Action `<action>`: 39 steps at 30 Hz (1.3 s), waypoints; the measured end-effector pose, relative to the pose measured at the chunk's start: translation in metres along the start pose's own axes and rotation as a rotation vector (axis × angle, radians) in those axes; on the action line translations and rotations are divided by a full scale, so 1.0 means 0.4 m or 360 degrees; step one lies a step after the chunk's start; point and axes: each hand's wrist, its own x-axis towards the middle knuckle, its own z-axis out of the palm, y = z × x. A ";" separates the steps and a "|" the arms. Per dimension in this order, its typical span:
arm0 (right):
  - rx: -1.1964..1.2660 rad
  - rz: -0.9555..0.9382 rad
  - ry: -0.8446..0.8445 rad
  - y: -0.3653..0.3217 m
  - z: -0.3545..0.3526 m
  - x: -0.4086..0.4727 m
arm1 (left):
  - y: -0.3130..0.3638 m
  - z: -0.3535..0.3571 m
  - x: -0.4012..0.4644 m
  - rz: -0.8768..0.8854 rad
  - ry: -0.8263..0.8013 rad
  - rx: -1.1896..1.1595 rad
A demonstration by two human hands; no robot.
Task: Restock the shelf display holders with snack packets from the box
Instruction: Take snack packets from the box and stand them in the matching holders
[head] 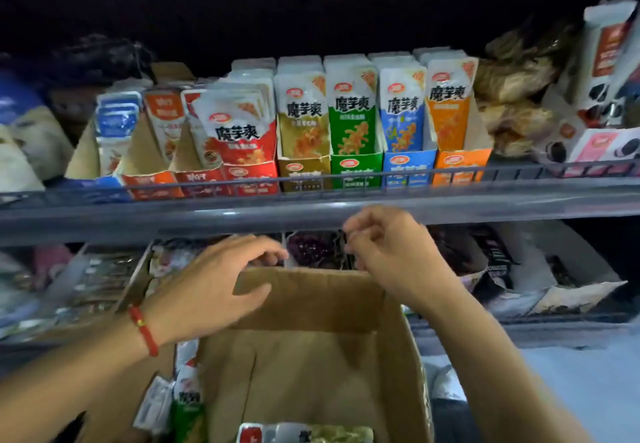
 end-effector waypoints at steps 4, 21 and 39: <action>-0.0717 -0.0148 -0.0962 0.009 0.177 -0.044 | -0.174 0.088 -0.130 -0.0271 -0.0597 0.0073; -0.0999 0.0167 -0.1714 0.255 0.511 -0.162 | -0.205 0.146 -0.129 -0.0254 -0.0949 0.0202; 0.0622 0.0625 -0.0641 0.105 0.288 -0.005 | -0.137 0.108 -0.113 -0.1057 -0.0340 -0.1018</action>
